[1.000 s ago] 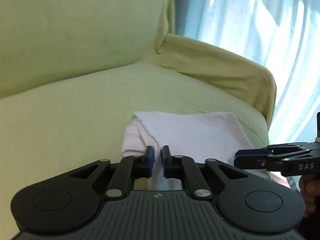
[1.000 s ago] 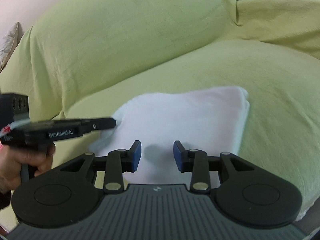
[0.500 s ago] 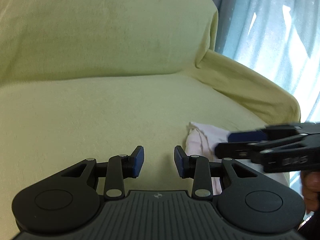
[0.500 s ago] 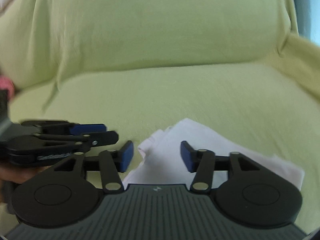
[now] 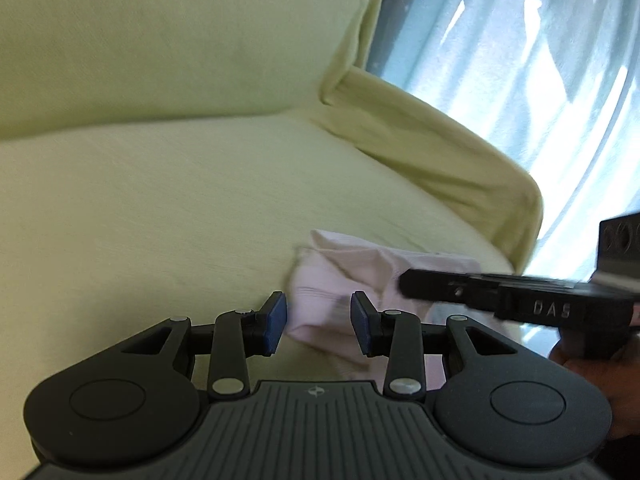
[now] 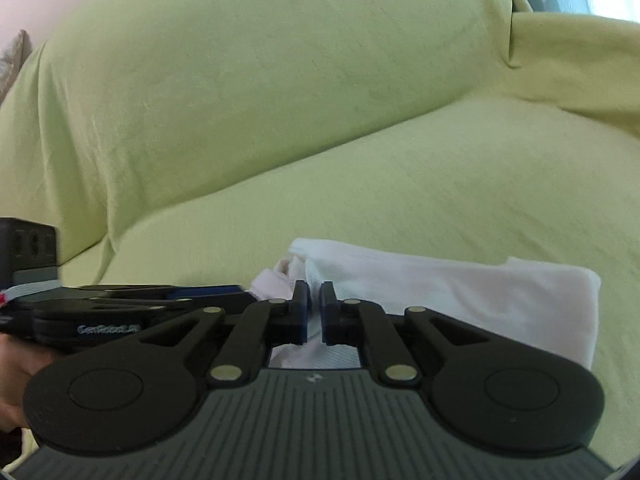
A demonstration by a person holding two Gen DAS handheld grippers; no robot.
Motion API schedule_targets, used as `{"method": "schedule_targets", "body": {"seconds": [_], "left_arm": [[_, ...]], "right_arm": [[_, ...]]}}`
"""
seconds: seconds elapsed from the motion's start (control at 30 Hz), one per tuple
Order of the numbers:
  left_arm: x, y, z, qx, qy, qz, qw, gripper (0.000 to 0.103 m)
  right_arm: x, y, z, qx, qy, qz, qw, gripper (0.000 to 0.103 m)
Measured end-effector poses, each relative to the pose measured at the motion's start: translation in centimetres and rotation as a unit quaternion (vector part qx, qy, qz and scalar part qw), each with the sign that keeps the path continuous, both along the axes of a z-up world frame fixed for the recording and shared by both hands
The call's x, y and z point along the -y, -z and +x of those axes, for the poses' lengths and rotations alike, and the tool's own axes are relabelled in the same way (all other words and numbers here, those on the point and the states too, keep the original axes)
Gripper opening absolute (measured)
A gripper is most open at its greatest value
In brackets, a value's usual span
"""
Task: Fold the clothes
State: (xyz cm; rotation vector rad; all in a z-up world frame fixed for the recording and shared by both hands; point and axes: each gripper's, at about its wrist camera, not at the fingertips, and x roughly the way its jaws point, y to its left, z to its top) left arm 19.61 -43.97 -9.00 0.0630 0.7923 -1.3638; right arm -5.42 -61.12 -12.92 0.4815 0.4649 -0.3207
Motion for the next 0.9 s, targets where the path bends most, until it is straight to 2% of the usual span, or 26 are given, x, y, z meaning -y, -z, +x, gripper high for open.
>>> {"method": "schedule_targets", "body": {"seconds": [0.03,0.13,0.2,0.3,0.37,0.43,0.57,0.67,0.77,0.8,0.83,0.9], "left_arm": [[0.1,0.0,-0.1,0.005,0.000,0.000,1.0000,0.015],[-0.7,-0.6,-0.4,-0.001,0.007,-0.014,0.9999,0.007],[-1.4,-0.9,-0.4,-0.017,0.014,-0.025,0.9994,0.007],[-2.0,-0.3,0.2,-0.068,0.031,-0.028,0.9968,0.007],[-1.8,0.2,0.2,-0.065,0.036,-0.010,0.9972,0.007],[-1.6,0.6,0.1,-0.061,0.035,0.000,0.9975,0.007],[-1.4,0.9,0.2,-0.061,0.024,0.003,0.9978,0.008],[-1.8,0.9,0.5,-0.064,0.010,-0.007,0.9979,0.014],[-2.2,0.9,0.8,-0.068,-0.004,-0.018,0.9975,0.033],[-2.3,0.9,0.9,-0.069,-0.009,-0.021,0.9973,0.039],[-2.5,0.9,1.0,-0.071,-0.014,-0.025,0.9971,0.041],[-2.7,1.0,1.3,-0.075,-0.023,-0.031,0.9965,0.041]], "right_arm": [[0.0,-0.1,-0.1,0.003,0.000,-0.001,1.000,0.005],[-0.2,-0.5,-0.3,0.021,-0.005,0.002,1.000,0.007],[-0.1,-0.6,-0.1,0.028,-0.015,0.011,0.999,0.008],[0.0,-0.6,0.5,0.030,-0.035,0.023,0.999,0.009],[0.0,-0.6,1.1,0.016,-0.053,0.022,0.998,0.010],[0.2,-0.7,1.5,0.011,-0.059,0.018,0.998,0.018],[0.8,-0.8,2.2,0.005,-0.049,0.019,0.999,0.019],[1.1,-0.4,3.6,-0.018,-0.067,0.025,0.997,0.019],[1.2,0.1,4.6,-0.029,-0.074,0.040,0.996,0.019],[1.2,0.2,4.6,-0.029,-0.073,0.046,0.996,0.022],[1.3,0.0,4.4,-0.022,-0.070,0.055,0.996,0.030],[1.2,-0.2,4.0,-0.012,-0.065,0.068,0.995,0.038]]}}
